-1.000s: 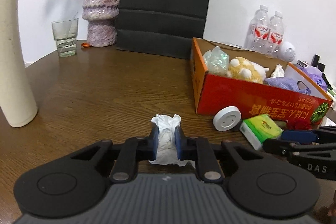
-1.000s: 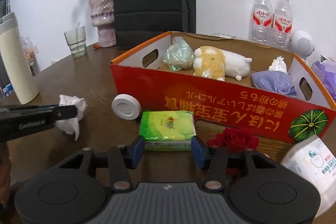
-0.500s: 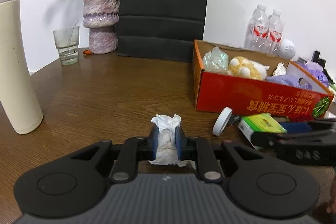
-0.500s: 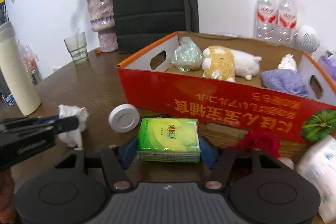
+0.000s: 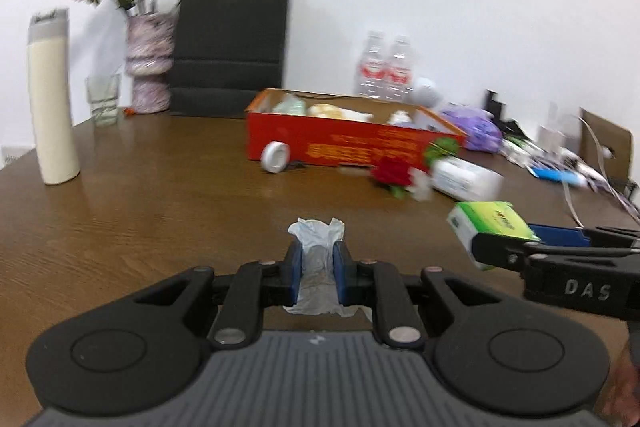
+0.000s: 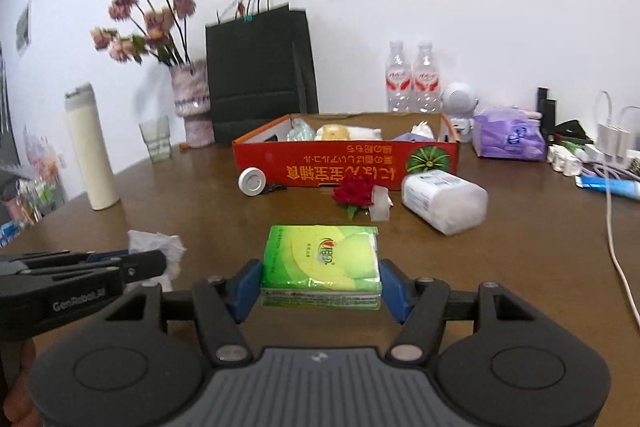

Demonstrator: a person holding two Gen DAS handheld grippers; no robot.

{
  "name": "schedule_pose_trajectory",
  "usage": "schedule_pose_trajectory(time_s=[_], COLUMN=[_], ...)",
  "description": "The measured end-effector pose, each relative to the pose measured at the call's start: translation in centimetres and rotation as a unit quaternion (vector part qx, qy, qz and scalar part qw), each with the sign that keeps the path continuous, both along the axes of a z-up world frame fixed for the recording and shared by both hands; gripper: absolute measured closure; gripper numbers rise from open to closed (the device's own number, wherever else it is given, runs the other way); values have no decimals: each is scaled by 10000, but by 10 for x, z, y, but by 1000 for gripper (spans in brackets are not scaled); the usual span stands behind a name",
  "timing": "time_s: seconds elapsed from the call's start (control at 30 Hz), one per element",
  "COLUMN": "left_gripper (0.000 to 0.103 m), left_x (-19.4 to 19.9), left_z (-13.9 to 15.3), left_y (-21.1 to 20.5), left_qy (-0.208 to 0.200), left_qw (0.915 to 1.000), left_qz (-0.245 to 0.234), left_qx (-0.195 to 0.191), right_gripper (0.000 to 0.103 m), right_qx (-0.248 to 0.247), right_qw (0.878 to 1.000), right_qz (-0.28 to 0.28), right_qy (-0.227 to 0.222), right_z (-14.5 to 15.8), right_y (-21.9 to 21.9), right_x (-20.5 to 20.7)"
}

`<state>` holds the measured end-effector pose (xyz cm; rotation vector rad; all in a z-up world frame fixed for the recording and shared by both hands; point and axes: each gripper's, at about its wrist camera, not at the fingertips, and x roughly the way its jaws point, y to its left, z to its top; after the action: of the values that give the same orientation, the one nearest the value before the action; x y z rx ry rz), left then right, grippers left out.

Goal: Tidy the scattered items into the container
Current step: 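Grasp crumpled tissue with left gripper while right grasps green tissue pack, then carry crumpled tissue and green tissue pack toward the box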

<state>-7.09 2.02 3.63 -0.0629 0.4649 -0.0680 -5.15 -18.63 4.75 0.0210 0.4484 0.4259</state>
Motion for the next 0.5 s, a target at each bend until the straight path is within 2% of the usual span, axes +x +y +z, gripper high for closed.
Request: schedule_pose_trajectory(time_s=[0.3,0.5], left_gripper=[86,86], left_x=[-21,-11], left_z=[6,17], left_y=[-17,-9], left_qy=[-64,-127], left_qw=[10000,9999], left_qz=[-40,32], left_qx=[44,17], right_gripper=[41,41], right_qx=[227,458], right_qw=[9996,9988], right_qz=[49,51], right_qy=[-189,-168], right_z=[2,15], right_y=[-11,-23], right_x=[-28,-11])
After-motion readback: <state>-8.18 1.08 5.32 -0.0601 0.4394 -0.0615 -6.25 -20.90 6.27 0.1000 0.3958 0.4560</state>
